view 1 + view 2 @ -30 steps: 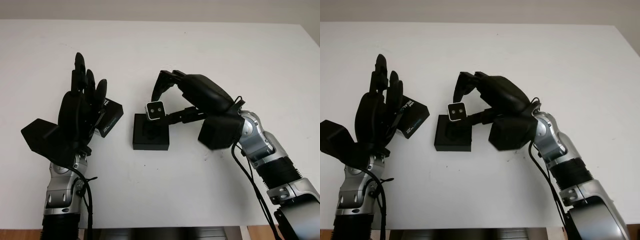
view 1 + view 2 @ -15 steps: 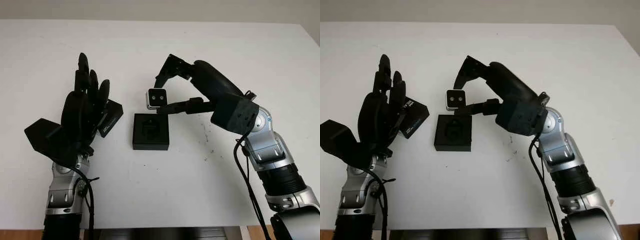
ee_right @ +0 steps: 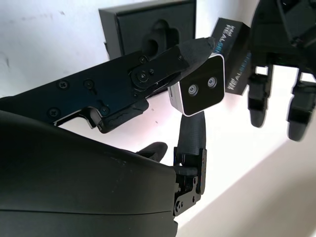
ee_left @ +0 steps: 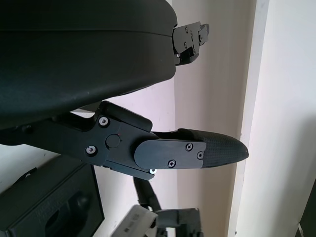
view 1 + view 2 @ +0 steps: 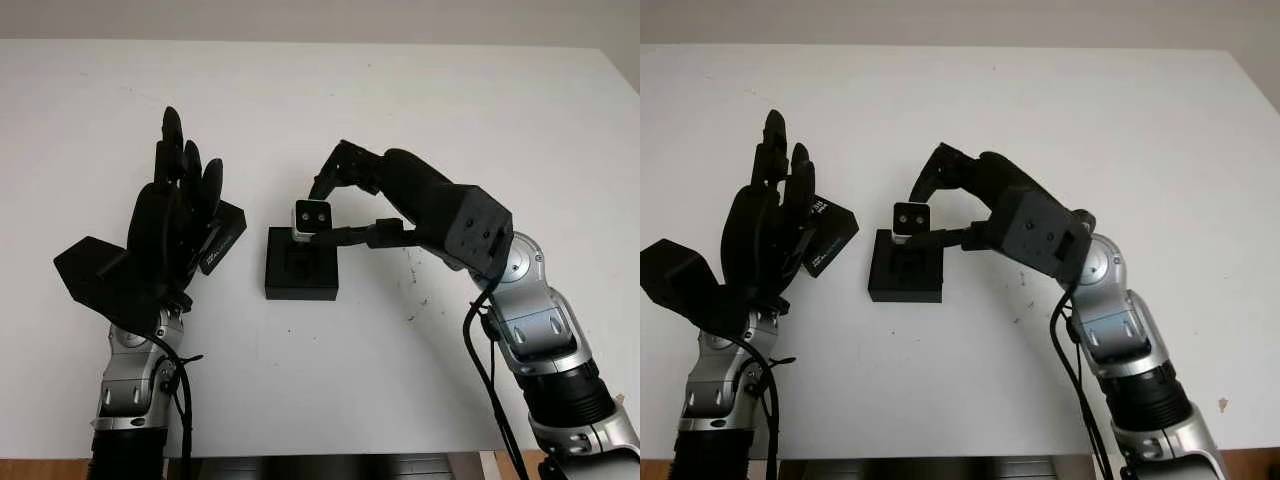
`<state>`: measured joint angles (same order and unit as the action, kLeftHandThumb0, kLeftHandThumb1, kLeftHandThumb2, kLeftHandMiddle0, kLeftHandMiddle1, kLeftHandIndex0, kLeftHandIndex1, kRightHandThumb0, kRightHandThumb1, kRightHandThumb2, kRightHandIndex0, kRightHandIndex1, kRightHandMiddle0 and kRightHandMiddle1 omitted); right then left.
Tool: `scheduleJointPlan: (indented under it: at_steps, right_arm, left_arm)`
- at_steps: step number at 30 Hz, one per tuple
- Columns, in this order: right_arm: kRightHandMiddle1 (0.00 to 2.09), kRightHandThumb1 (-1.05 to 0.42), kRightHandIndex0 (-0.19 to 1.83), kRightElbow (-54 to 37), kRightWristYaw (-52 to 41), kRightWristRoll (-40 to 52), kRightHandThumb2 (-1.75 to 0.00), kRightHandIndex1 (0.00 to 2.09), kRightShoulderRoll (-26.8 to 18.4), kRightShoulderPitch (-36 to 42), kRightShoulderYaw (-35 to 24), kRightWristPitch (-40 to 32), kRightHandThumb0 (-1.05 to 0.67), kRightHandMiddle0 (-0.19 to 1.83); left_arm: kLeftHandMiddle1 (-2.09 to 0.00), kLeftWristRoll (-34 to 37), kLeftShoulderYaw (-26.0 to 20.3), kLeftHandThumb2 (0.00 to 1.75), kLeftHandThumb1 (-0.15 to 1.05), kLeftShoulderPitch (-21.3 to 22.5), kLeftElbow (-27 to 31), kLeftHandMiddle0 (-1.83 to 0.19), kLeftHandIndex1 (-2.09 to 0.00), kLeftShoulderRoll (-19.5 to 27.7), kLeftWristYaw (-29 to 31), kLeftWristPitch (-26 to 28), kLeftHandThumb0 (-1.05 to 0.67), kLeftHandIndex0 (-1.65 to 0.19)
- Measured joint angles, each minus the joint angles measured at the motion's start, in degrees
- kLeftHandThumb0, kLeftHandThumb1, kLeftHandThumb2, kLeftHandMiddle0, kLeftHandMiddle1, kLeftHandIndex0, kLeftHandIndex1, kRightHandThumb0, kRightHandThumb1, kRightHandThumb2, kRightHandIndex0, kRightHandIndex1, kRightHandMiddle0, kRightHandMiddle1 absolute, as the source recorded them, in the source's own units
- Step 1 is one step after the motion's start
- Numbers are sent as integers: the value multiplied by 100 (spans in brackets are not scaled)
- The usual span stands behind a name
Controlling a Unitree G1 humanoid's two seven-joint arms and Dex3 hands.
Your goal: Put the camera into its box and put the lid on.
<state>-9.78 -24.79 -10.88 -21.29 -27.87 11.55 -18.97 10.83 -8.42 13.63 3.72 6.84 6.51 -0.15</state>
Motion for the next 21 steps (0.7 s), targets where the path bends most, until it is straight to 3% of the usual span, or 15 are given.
scheduleJointPlan:
  at_steps: [12, 21]
  right_arm:
    - [193, -104, 24, -8, 90, -184, -6, 30, 139, 94, 157, -303, -39, 18]
    - [198, -103, 26, 212, 106, -268, -5, 28, 257, 53, 288, -336, -42, 22]
  left_arm:
    - [0, 9, 32, 41, 105, -8, 11, 19, 0, -31, -40, 28, -75, 19]
    - [0, 67, 31, 42, 105, -27, 57, 19, 0, -31, -36, 44, -74, 19]
